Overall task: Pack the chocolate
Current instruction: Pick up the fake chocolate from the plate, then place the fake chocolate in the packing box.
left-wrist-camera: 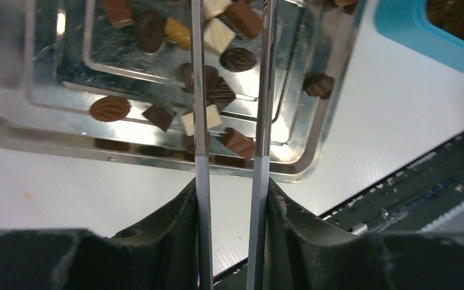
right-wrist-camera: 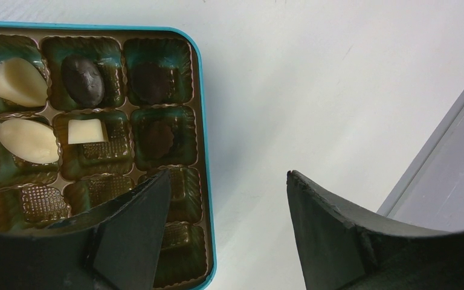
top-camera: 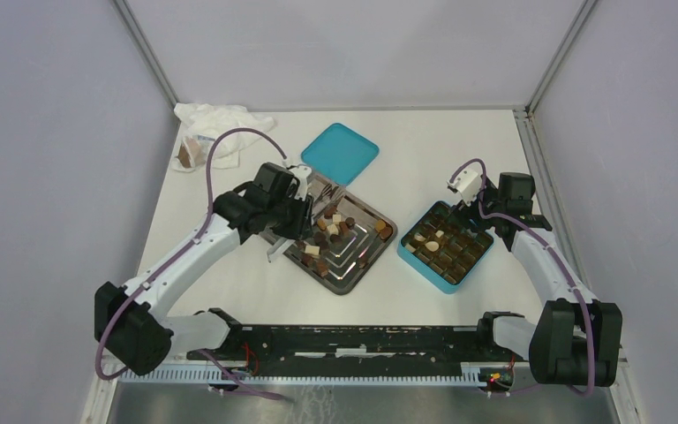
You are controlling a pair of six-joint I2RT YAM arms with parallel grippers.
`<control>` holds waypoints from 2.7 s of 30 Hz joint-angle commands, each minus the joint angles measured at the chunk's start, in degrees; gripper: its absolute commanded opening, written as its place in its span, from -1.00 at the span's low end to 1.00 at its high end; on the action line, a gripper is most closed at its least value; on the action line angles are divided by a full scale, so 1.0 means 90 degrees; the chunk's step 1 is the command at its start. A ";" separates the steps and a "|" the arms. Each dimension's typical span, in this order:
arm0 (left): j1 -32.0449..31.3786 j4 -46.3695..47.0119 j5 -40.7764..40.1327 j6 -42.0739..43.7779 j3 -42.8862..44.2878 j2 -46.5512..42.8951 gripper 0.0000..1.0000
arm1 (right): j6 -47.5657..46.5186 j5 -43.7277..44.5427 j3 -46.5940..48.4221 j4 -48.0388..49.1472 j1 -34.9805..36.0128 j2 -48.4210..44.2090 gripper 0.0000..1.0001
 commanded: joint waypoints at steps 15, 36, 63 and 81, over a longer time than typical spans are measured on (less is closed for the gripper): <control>-0.2950 0.1950 0.0657 -0.0743 -0.0197 0.0086 -0.96 | 0.0041 -0.0180 -0.0071 0.0176 0.0002 -0.0254 0.52; -0.3659 0.1521 -0.0076 -0.0555 0.0994 0.1914 -0.78 | 0.0032 -0.0158 -0.0080 0.0188 0.0003 -0.0282 0.52; -0.3768 0.1172 -0.0375 -0.0449 0.1345 0.2306 -0.02 | 0.0013 -0.0183 -0.0071 0.0171 0.0002 -0.0251 0.52; -0.3713 0.1997 -0.1133 -0.0889 0.0459 0.0840 -0.40 | 0.0384 -0.0945 0.0249 -0.0156 -0.0657 0.0305 0.56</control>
